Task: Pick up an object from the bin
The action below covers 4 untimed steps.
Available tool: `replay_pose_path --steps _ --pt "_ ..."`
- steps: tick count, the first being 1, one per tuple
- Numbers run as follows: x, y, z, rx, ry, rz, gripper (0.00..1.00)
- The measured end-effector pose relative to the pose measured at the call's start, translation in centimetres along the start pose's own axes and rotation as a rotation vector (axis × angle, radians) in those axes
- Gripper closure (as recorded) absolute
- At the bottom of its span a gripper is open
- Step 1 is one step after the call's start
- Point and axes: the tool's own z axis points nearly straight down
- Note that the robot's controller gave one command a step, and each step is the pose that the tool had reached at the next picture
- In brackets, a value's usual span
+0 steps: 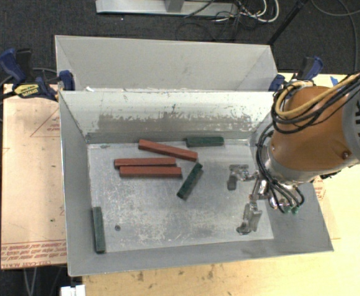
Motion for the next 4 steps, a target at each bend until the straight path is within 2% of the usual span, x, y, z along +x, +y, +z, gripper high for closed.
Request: replay_pose_path --steps 1,2,3,4 --pt "-6.3 5.0 3.4 -0.003 -0.004 0.131 0.0" --pt "-9.4 4.8 12.6 -0.001 -0.004 -0.065 0.0" --pt "-9.5 4.7 12.2 0.0 -0.006 -0.065 1.0" --pt "-9.5 4.7 12.2 0.0 -0.006 -0.065 1.0"
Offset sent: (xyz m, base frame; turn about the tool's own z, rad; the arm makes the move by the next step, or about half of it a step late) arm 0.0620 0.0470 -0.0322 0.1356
